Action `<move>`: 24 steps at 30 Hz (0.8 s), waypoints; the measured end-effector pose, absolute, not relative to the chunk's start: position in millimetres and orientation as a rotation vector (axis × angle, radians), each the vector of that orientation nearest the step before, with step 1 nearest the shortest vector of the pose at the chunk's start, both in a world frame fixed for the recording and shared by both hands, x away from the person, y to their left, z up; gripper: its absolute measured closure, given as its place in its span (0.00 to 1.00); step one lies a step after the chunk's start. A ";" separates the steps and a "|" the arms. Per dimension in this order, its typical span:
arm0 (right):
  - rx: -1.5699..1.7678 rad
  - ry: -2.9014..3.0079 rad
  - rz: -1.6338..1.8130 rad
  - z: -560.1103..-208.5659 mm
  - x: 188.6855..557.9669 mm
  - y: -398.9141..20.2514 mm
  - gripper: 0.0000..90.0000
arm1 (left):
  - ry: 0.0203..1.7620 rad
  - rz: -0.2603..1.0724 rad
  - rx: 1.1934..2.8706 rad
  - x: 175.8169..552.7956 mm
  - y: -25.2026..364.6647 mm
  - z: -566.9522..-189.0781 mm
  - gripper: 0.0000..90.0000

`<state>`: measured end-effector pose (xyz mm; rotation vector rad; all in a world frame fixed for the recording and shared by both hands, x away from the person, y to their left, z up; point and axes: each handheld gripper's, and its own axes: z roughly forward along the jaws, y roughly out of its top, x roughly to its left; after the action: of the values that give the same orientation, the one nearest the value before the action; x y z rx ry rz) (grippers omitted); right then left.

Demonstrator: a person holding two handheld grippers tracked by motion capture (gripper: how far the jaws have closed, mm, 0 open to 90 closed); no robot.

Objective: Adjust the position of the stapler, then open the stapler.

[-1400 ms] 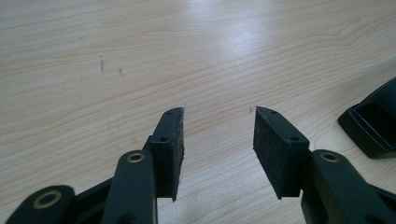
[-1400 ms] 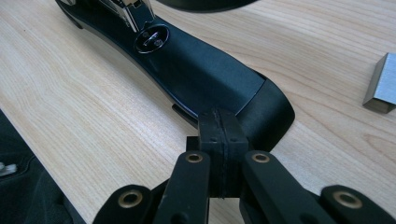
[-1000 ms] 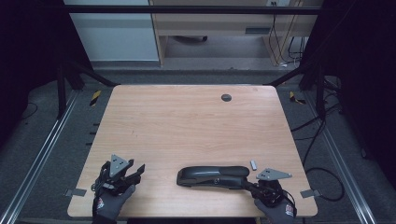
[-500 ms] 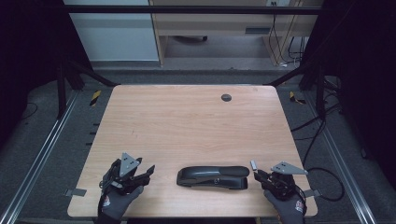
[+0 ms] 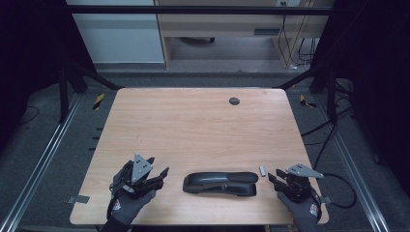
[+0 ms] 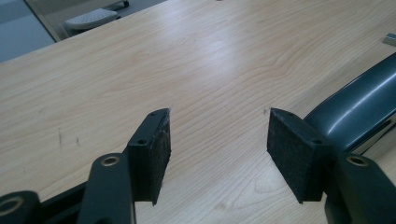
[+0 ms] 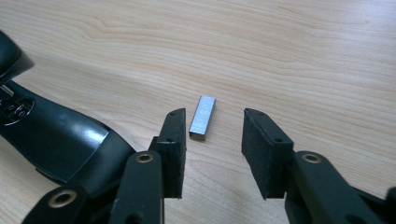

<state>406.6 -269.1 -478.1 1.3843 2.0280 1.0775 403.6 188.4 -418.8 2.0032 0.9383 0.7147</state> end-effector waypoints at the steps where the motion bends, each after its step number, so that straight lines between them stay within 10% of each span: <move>1: 1.391 2.023 1.077 -478.0 406.9 -269.8 0.65 | 0.931 0.717 2.004 403.5 185.4 -418.3 0.43; 24: 1.395 2.023 1.074 -475.7 406.7 -269.3 0.63 | 0.664 0.736 2.135 386.3 118.1 -390.0 0.39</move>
<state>406.7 -269.3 -475.7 1.3946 2.0230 1.0741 386.3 118.1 -390.0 2.1352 0.6640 0.7364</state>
